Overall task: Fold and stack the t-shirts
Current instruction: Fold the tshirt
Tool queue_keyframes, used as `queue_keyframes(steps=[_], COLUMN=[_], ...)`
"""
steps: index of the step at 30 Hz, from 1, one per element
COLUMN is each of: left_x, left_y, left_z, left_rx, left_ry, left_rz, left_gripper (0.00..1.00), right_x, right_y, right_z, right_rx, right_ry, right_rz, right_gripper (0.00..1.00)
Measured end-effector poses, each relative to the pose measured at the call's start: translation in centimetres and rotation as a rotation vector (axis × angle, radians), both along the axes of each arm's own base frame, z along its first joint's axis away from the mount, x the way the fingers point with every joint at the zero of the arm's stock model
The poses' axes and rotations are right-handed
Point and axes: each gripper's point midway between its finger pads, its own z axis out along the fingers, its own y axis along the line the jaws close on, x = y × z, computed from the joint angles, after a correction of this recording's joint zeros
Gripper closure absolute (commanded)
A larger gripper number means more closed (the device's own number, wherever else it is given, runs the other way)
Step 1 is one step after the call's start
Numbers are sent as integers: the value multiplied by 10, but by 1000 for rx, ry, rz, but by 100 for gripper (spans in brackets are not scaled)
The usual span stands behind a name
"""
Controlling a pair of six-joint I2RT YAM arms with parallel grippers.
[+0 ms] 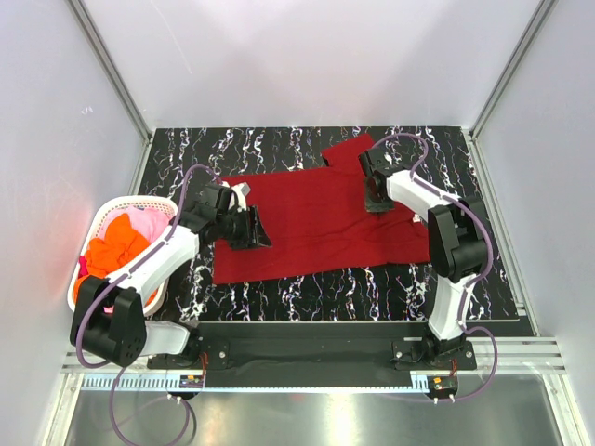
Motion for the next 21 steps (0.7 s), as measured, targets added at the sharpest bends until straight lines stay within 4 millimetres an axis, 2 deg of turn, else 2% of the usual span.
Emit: queue_keyframes(steps=[5, 8, 12, 13, 21], left_x=[0, 0, 0, 0, 1], left_y=[0, 0, 0, 0, 0], left_z=[0, 0, 0, 0, 0], left_rx=[-2, -5, -3, -4, -7], left_ry=[5, 9, 12, 13, 22], left_rz=[5, 12, 21, 23, 42], left_gripper=[50, 50, 50, 49, 49], right_x=[8, 10, 11, 11, 9], right_y=[9, 13, 16, 17, 24], right_z=[11, 11, 11, 11, -4], right_rx=[35, 45, 55, 57, 70], right_ry=[-61, -72, -81, -82, -112], right_rz=[-15, -17, -23, -25, -6], right_gripper=[86, 80, 97, 98, 97])
